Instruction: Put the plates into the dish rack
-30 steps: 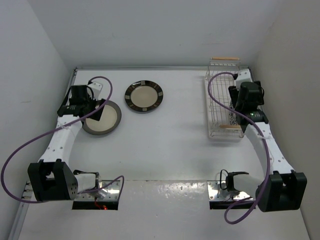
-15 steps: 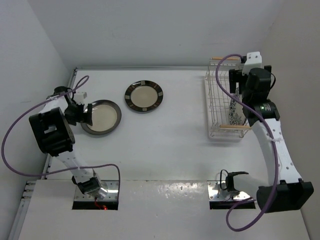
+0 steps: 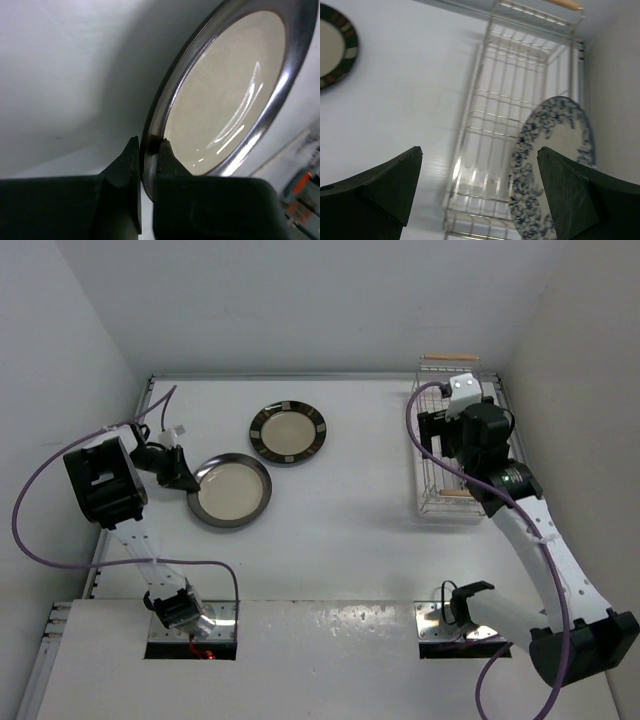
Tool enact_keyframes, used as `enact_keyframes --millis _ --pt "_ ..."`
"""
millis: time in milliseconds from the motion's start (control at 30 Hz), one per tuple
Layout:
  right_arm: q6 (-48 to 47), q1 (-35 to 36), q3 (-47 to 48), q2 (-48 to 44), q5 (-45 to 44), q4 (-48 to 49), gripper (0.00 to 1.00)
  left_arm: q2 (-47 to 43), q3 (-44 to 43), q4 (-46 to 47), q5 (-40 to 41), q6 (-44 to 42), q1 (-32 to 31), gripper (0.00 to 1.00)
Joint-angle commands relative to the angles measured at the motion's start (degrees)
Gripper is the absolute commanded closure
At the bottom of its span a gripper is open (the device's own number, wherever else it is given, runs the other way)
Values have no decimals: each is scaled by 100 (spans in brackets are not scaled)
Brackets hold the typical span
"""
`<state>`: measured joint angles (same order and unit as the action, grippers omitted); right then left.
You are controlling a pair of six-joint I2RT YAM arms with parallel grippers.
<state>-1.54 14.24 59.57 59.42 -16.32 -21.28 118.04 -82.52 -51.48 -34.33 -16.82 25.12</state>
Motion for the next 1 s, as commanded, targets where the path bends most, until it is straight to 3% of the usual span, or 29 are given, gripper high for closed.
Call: enact_keyframes --millis 0,167,333,533,767,867,967 --pt "461 219 -94 -27 811 -43 5 -17 175 -116 121 -927 -112 100" --pt "1058 913 -340 499 2287 411 10 -1244 412 -301 -153 -1691 -674 100" --pt "2016 1643 -455 1835 3739 1423 12 -2291 544 -590 -959 -2133 -1456 100" --pt "2298 2337 441 3522 4022 1942 14 -2979 492 -739 -1190 -2080 -2336 100" --pt "2773 2346 757 4271 3925 2874 16 -3339 228 -1417 -1656 -2607 -2759 100" --pt "2931 2399 749 4464 4118 3173 28 -3393 228 -1470 -1761 -2607 -2820 100" --pt "3151 2470 643 4508 4478 3587 50 -3454 175 -1417 -1937 -2607 -2820 100"
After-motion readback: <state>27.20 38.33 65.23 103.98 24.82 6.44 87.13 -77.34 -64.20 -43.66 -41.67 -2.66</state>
